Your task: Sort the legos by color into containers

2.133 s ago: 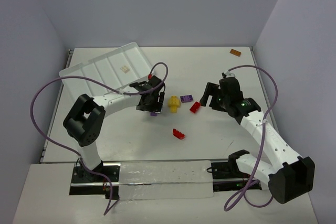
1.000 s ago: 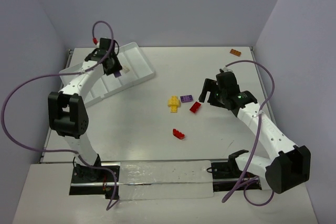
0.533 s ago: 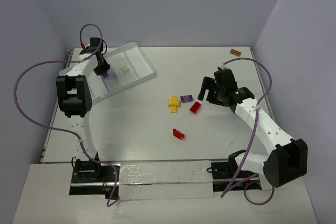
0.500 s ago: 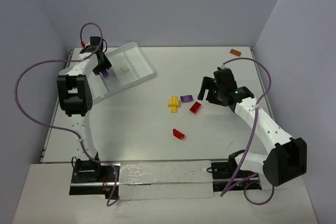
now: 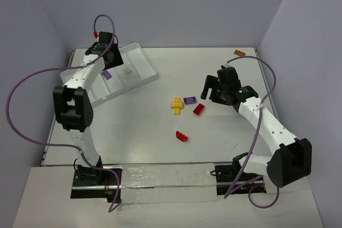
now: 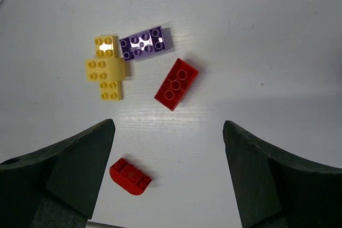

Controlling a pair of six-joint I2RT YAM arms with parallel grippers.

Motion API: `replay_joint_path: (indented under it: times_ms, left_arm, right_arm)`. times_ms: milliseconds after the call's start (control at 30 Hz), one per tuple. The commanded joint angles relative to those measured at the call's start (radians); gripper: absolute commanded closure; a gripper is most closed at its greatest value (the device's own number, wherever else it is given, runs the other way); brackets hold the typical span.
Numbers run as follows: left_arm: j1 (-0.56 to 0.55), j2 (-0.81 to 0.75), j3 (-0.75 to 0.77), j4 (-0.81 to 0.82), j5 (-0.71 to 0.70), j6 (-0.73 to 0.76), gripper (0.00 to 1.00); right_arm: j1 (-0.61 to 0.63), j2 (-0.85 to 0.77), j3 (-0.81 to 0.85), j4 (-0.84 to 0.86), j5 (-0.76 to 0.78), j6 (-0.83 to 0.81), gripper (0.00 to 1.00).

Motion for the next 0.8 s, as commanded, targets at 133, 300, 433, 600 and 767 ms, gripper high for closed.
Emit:
replay_joint_path:
  times_ms: [133,300,433,600,767]
  left_arm:
    - [-0.357,-0.188,-0.132,0.074,0.160,0.180,0.30]
    - [-0.473,-0.144,-0.161,0.105,0.270,0.228,0.29]
    - [-0.564,-0.087,-0.160,0.116,0.249,0.292,0.29]
    - [-0.623,-0.027,-0.150,0.128,0.268,0.348,0.29]
    - [-0.638,0.031,-0.127,0.140,0.271,0.386,0.29]
  right_arm:
    - [-0.002,-0.015,0.021,0.020,0.057,0.008,0.11]
    - [-0.003,-0.035,0.005,0.008,0.069,0.014,0.11]
    - [-0.003,-0.065,-0.029,0.001,0.082,0.019,0.11]
    - [-0.005,-0.083,-0.052,-0.011,0.096,0.024,0.11]
    - [-0.007,-0.101,-0.084,-0.018,0.094,0.025,0.11]
